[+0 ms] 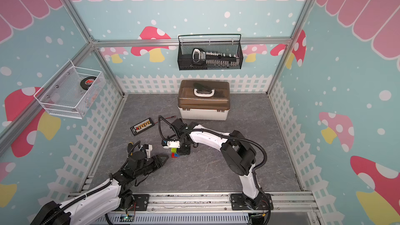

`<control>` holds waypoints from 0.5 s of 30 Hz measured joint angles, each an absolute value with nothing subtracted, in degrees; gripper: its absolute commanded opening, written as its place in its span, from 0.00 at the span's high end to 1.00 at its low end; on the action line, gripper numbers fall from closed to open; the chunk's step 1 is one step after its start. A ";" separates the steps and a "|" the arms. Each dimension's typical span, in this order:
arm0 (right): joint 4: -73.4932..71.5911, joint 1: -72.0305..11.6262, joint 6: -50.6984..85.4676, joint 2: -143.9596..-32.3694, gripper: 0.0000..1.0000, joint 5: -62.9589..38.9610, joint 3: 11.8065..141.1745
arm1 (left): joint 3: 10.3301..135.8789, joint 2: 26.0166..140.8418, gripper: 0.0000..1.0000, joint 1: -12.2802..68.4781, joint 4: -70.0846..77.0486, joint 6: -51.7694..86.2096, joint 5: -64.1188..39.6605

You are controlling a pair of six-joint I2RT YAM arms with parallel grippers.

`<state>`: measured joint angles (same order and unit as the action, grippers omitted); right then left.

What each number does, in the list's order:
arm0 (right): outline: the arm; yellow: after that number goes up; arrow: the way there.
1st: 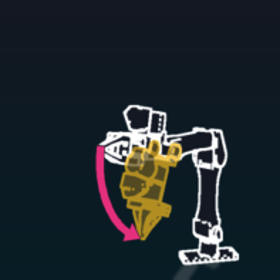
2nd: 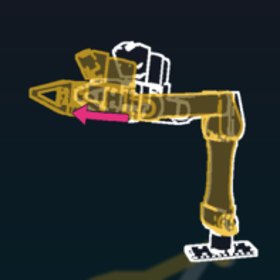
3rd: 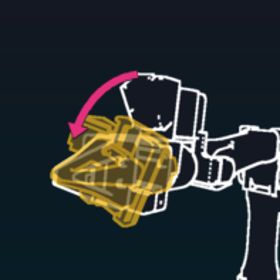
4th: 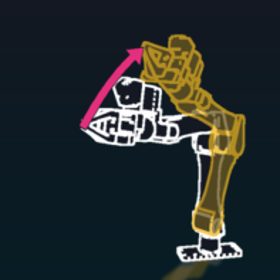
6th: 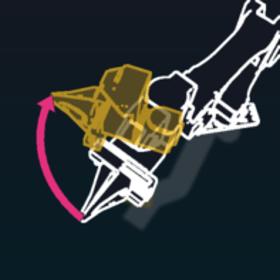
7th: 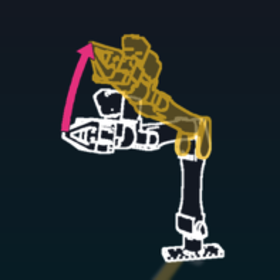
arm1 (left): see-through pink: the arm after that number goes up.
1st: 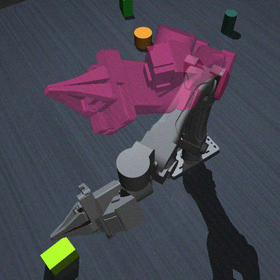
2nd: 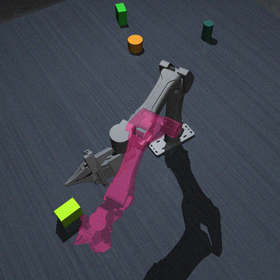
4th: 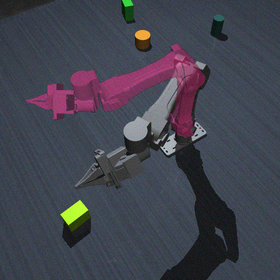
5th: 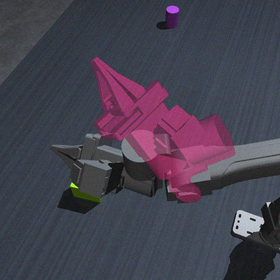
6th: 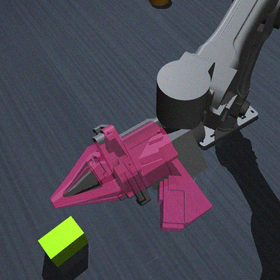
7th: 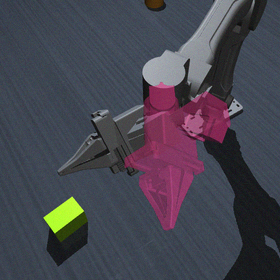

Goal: Assemble the letter y with lego
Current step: Assemble the lego brick with the lego brick.

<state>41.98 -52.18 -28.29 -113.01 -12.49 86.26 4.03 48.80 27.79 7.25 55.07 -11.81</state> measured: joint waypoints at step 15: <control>42.02 -52.25 -27.35 -113.23 0.77 -12.58 86.65 | 5.82 55.29 0.38 27.70 11.51 54.74 -11.73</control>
<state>42.02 -52.25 -27.35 -113.23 -12.58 86.65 5.82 55.29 27.70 11.51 54.74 -11.73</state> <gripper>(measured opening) 0.336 0.625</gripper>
